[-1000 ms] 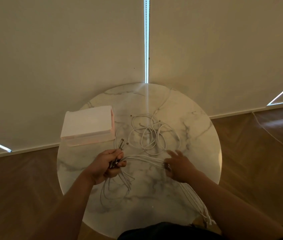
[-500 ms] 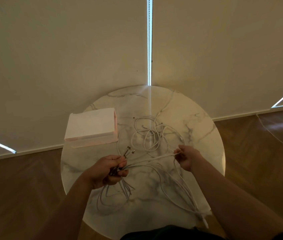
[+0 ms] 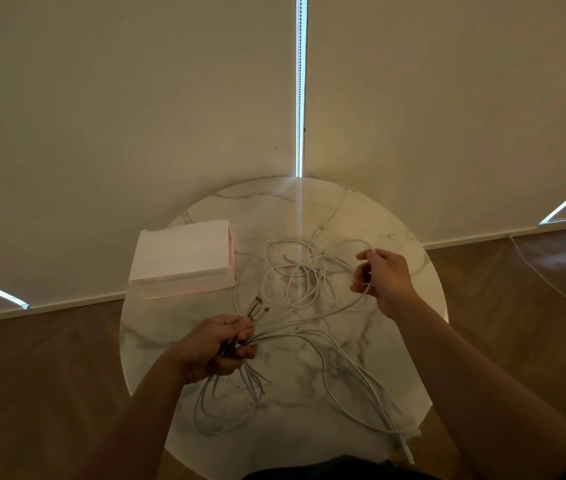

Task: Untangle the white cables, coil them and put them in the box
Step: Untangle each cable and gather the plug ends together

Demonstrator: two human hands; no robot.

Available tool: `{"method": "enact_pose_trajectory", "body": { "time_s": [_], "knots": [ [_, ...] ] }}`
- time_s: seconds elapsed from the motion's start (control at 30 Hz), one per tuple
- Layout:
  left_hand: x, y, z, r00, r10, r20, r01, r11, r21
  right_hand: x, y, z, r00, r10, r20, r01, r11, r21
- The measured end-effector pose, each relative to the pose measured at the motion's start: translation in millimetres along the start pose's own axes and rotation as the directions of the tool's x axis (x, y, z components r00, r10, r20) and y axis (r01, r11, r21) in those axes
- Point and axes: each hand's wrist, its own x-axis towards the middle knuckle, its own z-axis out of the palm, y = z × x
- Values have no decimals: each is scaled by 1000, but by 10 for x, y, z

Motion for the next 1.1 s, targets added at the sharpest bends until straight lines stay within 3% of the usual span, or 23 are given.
{"method": "enact_pose_trajectory", "body": {
  "time_s": [0.17, 0.2, 0.27, 0.3, 0.33, 0.4, 0.43, 0.5, 0.57, 0.6, 0.67, 0.73, 0.8, 0.87, 0.93, 1.1],
  "knots": [
    [-39, 9, -58, 1000, 10, -19, -11, 1000, -20, -116, 228, -257, 988, -152, -11, 153, 981, 122],
    [-37, 15, -70, 1000, 15, -15, -16, 1000, -12, -86, 299, -285, 987, -148, -67, 153, 986, 70],
    [-31, 40, -66, 1000, 30, 5, -30, 1000, -4, -17, 453, -349, 967, -84, -242, 35, 979, -201],
    [-24, 62, -51, 999, 38, 9, -38, 999, -2, -2, 539, -405, 952, -38, -303, -89, 914, -396],
    [-18, 85, -33, 999, 43, 6, -43, 999, 5, -6, 632, -485, 945, 3, -326, -205, 784, -586],
    [-11, 127, 1, 999, 48, -10, -48, 999, 21, -99, 806, -559, 959, -37, -282, -225, 506, -832],
    [-8, 145, 19, 999, 50, -11, -50, 999, 22, -169, 830, -525, 967, -110, -230, -156, 458, -875],
    [10, 165, 25, 998, 55, -20, -54, 998, 17, -341, 781, -353, 935, -352, -47, 150, 509, -848],
    [21, 167, 17, 998, 55, -28, -54, 998, 25, -419, 783, -116, 749, -621, 232, 595, 476, -647],
    [30, 165, 13, 998, 61, -25, -60, 998, 32, -451, 755, 33, 668, -637, 385, 727, 447, -522],
    [38, 172, 15, 996, 81, -26, -80, 996, 35, -531, 689, 305, 604, -453, 656, 778, 513, -363],
    [17, 208, 4, 991, 109, -78, -107, 994, 21, -572, 736, 471, 591, -315, 743, 763, 517, -388],
    [-36, 255, -43, 976, 147, -160, -146, 989, 20, -474, 861, 480, 623, -310, 718, 761, 455, -463],
    [-93, 286, -131, 961, 173, -217, -176, 984, 6, -387, 950, 382, 719, -223, 658, 667, 487, -564],
    [-163, 302, -245, 948, 184, -261, -204, 978, -50, -343, 1016, 249, 755, -126, 644, 614, 482, -626],
    [-461, 459, -627, 893, 284, -348, -348, 927, -136, -224, 1220, -216, 879, 97, 466, 415, 324, -850]
  ]
}}
